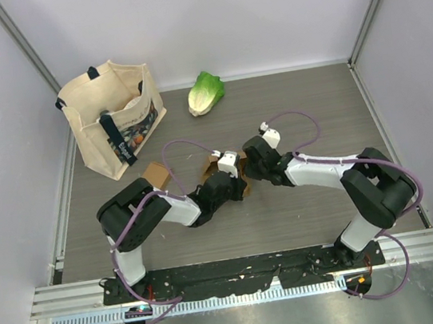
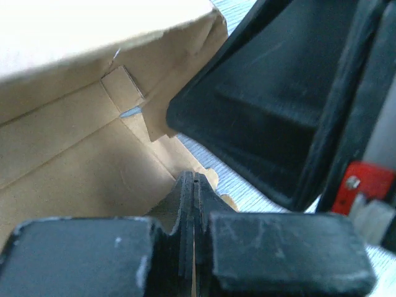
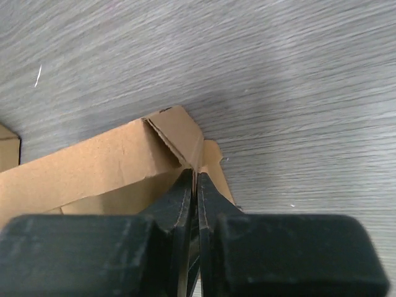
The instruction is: Fold the paper box
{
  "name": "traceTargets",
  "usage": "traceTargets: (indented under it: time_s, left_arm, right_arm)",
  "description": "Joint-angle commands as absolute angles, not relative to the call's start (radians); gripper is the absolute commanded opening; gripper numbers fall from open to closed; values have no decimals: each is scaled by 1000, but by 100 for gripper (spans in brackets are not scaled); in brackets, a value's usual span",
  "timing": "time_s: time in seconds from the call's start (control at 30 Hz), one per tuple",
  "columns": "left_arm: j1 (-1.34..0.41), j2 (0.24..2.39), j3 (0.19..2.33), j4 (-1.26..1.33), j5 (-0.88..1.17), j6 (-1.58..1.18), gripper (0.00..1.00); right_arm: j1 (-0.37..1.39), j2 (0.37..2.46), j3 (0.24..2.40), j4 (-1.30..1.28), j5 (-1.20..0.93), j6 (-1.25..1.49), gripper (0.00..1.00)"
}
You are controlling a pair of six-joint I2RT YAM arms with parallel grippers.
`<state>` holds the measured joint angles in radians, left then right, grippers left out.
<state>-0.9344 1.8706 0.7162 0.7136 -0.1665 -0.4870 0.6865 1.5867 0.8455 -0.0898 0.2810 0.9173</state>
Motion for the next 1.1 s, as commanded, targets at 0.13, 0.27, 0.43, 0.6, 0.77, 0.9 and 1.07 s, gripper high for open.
traceTargets:
  time_s: [0.13,0.27,0.43,0.6,0.77,0.9,1.07]
  left_arm:
    - [-931,1898,690,675,-175,-477,0]
    - [-930,1898,681,690,-176,-477,0]
    - [-930,1891,669,706,-173,-476,0]
    - [-930,1888,660,722,-172,-476,0]
    - [-928,1893,653,736,-170,-476,0]
    - [-928,1890,652,736,-172,-472,0]
    - [-928,1884,637,756,-173,-472,0]
  right_arm:
    - [703,1501,750,68,205,767,45]
    - [684,1326,744,-66,178,620,55]
    - [549,1183,700,-88,107,461,59]
    - [448,1221,637,86,169,353,57]
    - [445,1445,745,135,50,146,51]
    - [446,1517,752,238,-177,83,49]
    - [446,1575,772,268,-287,16,47]
